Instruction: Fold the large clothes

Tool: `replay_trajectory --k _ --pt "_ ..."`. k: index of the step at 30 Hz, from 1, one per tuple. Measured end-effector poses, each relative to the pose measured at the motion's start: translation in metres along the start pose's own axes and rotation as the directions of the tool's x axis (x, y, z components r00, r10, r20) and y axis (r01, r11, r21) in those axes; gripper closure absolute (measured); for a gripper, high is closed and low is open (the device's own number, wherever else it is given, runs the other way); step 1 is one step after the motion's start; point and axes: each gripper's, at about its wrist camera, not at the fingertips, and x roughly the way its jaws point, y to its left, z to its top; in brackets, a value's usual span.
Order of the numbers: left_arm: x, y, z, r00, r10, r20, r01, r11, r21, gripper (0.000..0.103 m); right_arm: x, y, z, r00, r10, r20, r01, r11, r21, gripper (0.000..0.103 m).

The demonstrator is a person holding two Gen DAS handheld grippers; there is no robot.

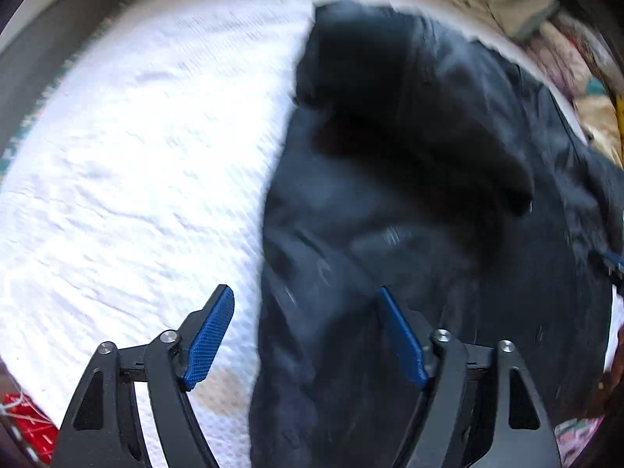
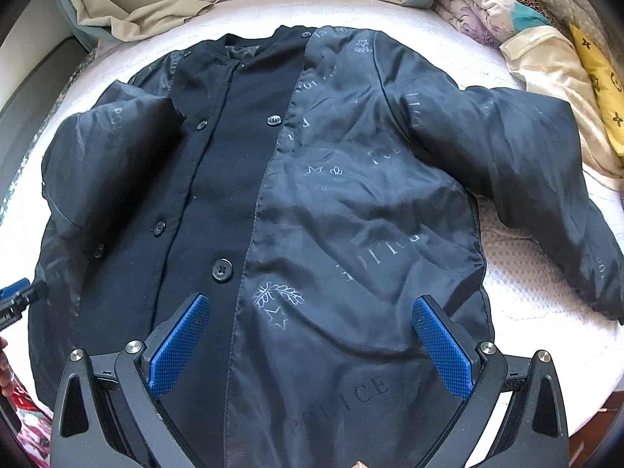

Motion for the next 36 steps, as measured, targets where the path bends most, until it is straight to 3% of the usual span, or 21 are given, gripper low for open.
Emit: replay_trajectory --k 1,2,3,5,8,17,21,22,25,27,29,33,34,36 --pt "0.007 0.0 -0.004 0.999 -0.041 -0.033 0.041 0.999 0.0 0.05 0.002 0.0 -0.001 1.0 -0.004 -0.005 0.004 1.0 0.0 0.0" --pt "0.012 0.0 -0.008 0.997 -0.063 -0.052 0.063 0.998 -0.004 0.057 0.003 0.0 -0.001 1.0 -0.007 -0.008 0.007 1.0 0.0 0.0" --pt "0.013 -0.003 -0.011 0.998 -0.05 -0.04 0.051 0.999 0.008 0.059 0.005 0.0 -0.002 1.0 -0.013 -0.013 0.013 1.0 0.0 0.0" --pt "0.011 -0.009 -0.013 0.999 -0.041 -0.024 0.042 0.997 0.057 0.085 0.008 0.0 -0.004 1.0 -0.023 -0.021 0.023 1.0 0.001 0.0" --pt "0.004 -0.014 -0.018 0.999 -0.043 -0.002 0.043 0.995 0.087 0.09 0.013 0.0 -0.008 0.998 -0.027 -0.048 0.028 1.0 0.006 0.0" --pt "-0.017 -0.003 -0.042 0.994 -0.114 -0.005 0.114 0.991 0.074 0.091 0.013 0.01 -0.031 0.993 -0.018 -0.118 0.017 1.0 -0.01 0.0" --pt "-0.024 -0.003 -0.042 0.996 -0.085 0.011 0.084 0.994 0.072 0.08 0.015 0.017 -0.04 0.992 -0.042 -0.119 0.037 0.998 -0.047 0.0" --pt "-0.027 -0.005 -0.04 0.998 -0.055 0.018 0.053 0.995 0.088 0.073 0.017 0.017 -0.041 0.992 -0.052 -0.119 0.045 0.997 -0.054 0.0" --pt "-0.043 -0.011 -0.036 0.996 0.017 0.092 -0.028 0.993 0.115 0.066 0.025 0.016 -0.043 0.989 -0.052 -0.14 0.045 0.998 -0.053 0.0" --pt "-0.059 -0.009 -0.028 0.986 0.047 0.161 -0.064 0.992 0.106 0.053 0.031 0.015 -0.048 0.986 -0.044 -0.161 0.039 0.999 -0.038 0.0" --pt "-0.078 -0.007 -0.018 0.965 0.066 0.253 -0.09 0.993 0.083 0.032 0.036 0.013 -0.047 0.983 -0.039 -0.178 0.035 0.999 -0.022 0.0" --pt "-0.128 -0.001 0.01 0.9 0.087 0.428 -0.1 0.995 0.006 0.011 0.039 0.021 -0.034 0.976 -0.062 -0.207 0.05 0.997 -0.061 0.0" --pt "-0.137 0.001 0.017 0.889 0.083 0.451 -0.088 0.996 -0.008 0.005 0.032 0.024 -0.03 0.982 -0.074 -0.176 0.063 0.996 -0.067 0.0" --pt "-0.152 0.003 0.038 0.867 0.064 0.494 -0.052 0.998 -0.037 0.001 0.018 0.039 -0.018 0.988 -0.125 -0.088 0.114 0.986 -0.12 0.014"
